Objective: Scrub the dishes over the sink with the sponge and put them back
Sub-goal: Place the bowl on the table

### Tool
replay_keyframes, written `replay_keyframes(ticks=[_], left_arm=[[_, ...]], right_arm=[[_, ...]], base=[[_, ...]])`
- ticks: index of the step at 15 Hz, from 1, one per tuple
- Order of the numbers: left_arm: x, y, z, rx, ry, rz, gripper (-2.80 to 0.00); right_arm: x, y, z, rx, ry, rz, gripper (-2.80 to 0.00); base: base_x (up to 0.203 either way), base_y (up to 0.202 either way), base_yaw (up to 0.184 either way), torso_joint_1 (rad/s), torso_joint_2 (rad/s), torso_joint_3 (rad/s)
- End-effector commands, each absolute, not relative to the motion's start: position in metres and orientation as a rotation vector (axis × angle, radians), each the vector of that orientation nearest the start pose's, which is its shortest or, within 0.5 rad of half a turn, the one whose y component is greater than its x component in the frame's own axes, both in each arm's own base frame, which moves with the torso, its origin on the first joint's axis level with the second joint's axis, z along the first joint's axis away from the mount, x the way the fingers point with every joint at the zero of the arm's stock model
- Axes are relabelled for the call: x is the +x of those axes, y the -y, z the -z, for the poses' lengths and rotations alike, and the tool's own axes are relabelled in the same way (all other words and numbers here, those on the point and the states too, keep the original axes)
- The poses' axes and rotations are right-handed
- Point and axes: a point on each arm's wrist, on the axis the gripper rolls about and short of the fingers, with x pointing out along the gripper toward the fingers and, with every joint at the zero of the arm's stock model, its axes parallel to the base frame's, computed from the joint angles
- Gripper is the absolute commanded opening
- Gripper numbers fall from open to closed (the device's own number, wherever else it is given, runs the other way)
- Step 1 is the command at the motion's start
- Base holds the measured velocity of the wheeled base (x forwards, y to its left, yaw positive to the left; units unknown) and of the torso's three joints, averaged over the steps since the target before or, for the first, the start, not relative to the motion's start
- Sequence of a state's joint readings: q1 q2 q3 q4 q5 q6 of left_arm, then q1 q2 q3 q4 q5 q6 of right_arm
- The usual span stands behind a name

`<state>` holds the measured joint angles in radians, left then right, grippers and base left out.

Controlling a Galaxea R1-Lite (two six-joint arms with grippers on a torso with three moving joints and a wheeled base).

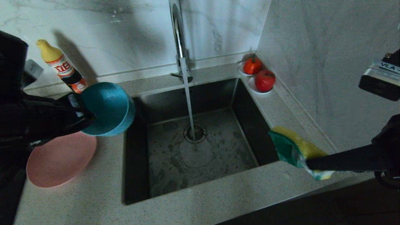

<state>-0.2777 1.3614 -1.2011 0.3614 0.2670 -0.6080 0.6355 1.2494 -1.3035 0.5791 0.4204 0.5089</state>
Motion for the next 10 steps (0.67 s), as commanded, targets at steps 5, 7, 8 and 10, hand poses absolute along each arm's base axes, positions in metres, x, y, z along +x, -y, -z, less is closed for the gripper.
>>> replay_keyframes(ticks=[5, 7, 8, 10], left_arm=[[0.176, 0.004, -0.306, -0.510, -0.461, -0.367, -2.80], [0.160, -0.012, -0.313, -0.525, -0.404, -0.444, -2.80], [0.156, -0.016, -0.313, -0.524, -0.394, -0.472, -2.80], [0.155, -0.029, -0.308, -0.536, -0.395, -0.553, -2.80]], right_arm=[[0.129, -0.101, -0.300, 0.387, -0.855, -0.820, -2.80], [0.129, -0.101, -0.299, 0.387, -0.855, -0.820, -2.80], [0.129, -0.101, -0.300, 0.388, -0.853, -0.821, -2.80], [0.126, -0.099, -0.302, 0.390, -0.843, -0.824, -2.80]], base=[[0.000, 0.000, 0.000, 0.000, 0.00, 0.000], [0.000, 0.000, 0.000, 0.000, 0.00, 0.000], [0.000, 0.000, 0.000, 0.000, 0.00, 0.000], [0.000, 0.000, 0.000, 0.000, 0.00, 0.000]])
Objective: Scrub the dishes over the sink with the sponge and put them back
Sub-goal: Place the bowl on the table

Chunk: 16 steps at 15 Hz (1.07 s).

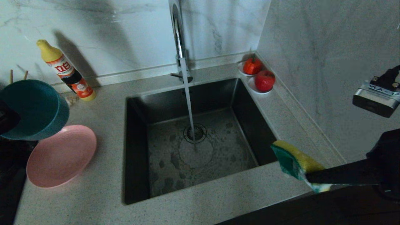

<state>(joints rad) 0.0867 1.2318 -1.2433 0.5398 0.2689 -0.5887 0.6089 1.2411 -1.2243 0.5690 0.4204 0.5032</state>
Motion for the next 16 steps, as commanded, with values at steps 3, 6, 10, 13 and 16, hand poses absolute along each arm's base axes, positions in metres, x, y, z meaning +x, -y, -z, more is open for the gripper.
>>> replay_keyframes(ticks=[3, 6, 10, 13, 16], left_arm=[[0.154, -0.052, -0.293, -0.572, -0.420, -0.694, -2.80], [0.148, -0.074, -0.278, -0.627, -0.450, -0.800, -2.80], [0.156, -0.109, -0.255, -0.705, -0.492, -0.915, -2.80], [0.173, -0.137, -0.240, -0.738, -0.495, -0.968, -2.80], [0.191, -0.165, -0.221, -0.776, -0.514, -1.000, -2.80]], right_arm=[[0.120, -0.091, -0.304, 0.398, -0.816, -0.815, -2.80], [0.122, -0.090, -0.297, 0.398, -0.835, -0.792, -2.80], [0.124, -0.089, -0.298, 0.405, -0.815, -0.791, -2.80], [0.126, -0.090, -0.296, 0.404, -0.828, -0.787, -2.80], [0.127, -0.091, -0.294, 0.403, -0.831, -0.787, -2.80]], base=[[0.000, 0.000, 0.000, 0.000, 0.00, 0.000], [0.000, 0.000, 0.000, 0.000, 0.00, 0.000], [0.000, 0.000, 0.000, 0.000, 0.00, 0.000], [0.000, 0.000, 0.000, 0.000, 0.00, 0.000], [0.000, 0.000, 0.000, 0.000, 0.00, 0.000]])
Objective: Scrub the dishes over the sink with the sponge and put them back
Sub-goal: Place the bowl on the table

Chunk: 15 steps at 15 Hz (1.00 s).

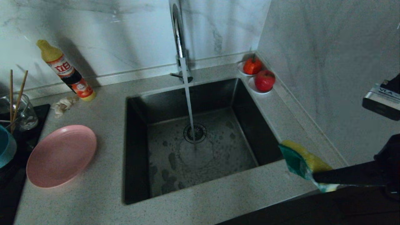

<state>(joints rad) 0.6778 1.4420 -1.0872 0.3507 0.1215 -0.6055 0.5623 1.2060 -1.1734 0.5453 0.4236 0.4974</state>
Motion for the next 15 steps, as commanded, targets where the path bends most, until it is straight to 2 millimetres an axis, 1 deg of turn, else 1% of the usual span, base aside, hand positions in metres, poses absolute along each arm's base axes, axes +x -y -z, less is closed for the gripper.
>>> replay_keyframes(ticks=[1, 4, 5, 7, 8, 9, 12, 15], left_arm=[[0.196, -0.175, -0.213, -0.791, -0.530, -1.018, -2.80], [0.205, -0.206, -0.190, -0.852, -0.564, -1.054, -2.80], [0.204, -0.214, -0.187, -0.871, -0.559, -1.058, -2.80], [0.205, -0.222, -0.183, -0.894, -0.562, -1.053, -2.80], [0.208, -0.229, -0.176, -0.911, -0.582, -1.055, -2.80], [0.209, -0.233, -0.173, -0.921, -0.586, -1.053, -2.80], [0.215, -0.238, -0.164, -0.978, -0.612, -0.988, -2.80], [0.225, -0.249, -0.150, -1.018, -0.640, -0.979, -2.80]], right_arm=[[0.128, -0.092, -0.294, 0.404, -0.826, -0.790, -2.80], [0.128, -0.092, -0.292, 0.404, -0.826, -0.790, -2.80], [0.129, -0.092, -0.291, 0.403, -0.828, -0.790, -2.80], [0.129, -0.093, -0.290, 0.402, -0.832, -0.788, -2.80], [0.129, -0.093, -0.290, 0.402, -0.832, -0.788, -2.80], [0.129, -0.093, -0.290, 0.402, -0.832, -0.788, -2.80], [0.128, -0.092, -0.291, 0.403, -0.828, -0.790, -2.80], [0.127, -0.091, -0.291, 0.403, -0.827, -0.790, -2.80]], base=[[0.000, 0.000, 0.000, 0.000, 0.00, 0.000], [0.000, 0.000, 0.000, 0.000, 0.00, 0.000], [0.000, 0.000, 0.000, 0.000, 0.00, 0.000], [0.000, 0.000, 0.000, 0.000, 0.00, 0.000], [0.000, 0.000, 0.000, 0.000, 0.00, 0.000], [0.000, 0.000, 0.000, 0.000, 0.00, 0.000], [0.000, 0.000, 0.000, 0.000, 0.00, 0.000], [0.000, 0.000, 0.000, 0.000, 0.00, 0.000]])
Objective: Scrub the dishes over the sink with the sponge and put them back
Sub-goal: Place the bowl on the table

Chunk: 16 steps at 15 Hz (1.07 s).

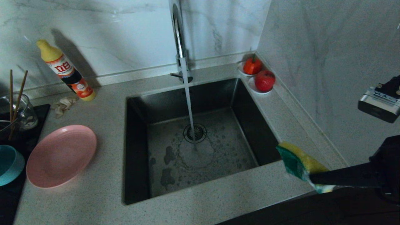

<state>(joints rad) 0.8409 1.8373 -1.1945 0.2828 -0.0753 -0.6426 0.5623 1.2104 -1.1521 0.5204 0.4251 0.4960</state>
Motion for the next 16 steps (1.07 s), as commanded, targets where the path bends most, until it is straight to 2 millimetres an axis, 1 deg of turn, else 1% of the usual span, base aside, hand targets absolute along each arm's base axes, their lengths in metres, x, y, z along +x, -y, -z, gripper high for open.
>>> replay_keyframes(ticks=[1, 5, 10, 11, 16], left_arm=[[0.227, -0.251, -0.150, -1.033, -0.635, -0.953, -2.80], [0.231, -0.263, -0.153, -1.066, -0.604, -0.936, -2.80], [0.224, -0.276, -0.166, -1.075, -0.558, -0.965, -2.80], [0.222, -0.278, -0.169, -1.081, -0.559, -0.973, 0.00], [0.221, -0.281, -0.173, -1.093, -0.542, -0.948, 0.00]], right_arm=[[0.127, -0.091, -0.290, 0.402, -0.829, -0.788, -2.80], [0.129, -0.092, -0.287, 0.401, -0.842, -0.783, -2.80], [0.132, -0.094, -0.287, 0.402, -0.836, -0.787, -2.80], [0.132, -0.094, -0.287, 0.402, -0.838, -0.786, -2.80], [0.132, -0.095, -0.287, 0.401, -0.840, -0.787, -2.80]], base=[[0.000, 0.000, 0.000, 0.000, 0.00, 0.000], [0.000, 0.000, 0.000, 0.000, 0.00, 0.000], [0.000, 0.000, 0.000, 0.000, 0.00, 0.000], [0.000, 0.000, 0.000, 0.000, 0.00, 0.000], [0.000, 0.000, 0.000, 0.000, 0.00, 0.000]])
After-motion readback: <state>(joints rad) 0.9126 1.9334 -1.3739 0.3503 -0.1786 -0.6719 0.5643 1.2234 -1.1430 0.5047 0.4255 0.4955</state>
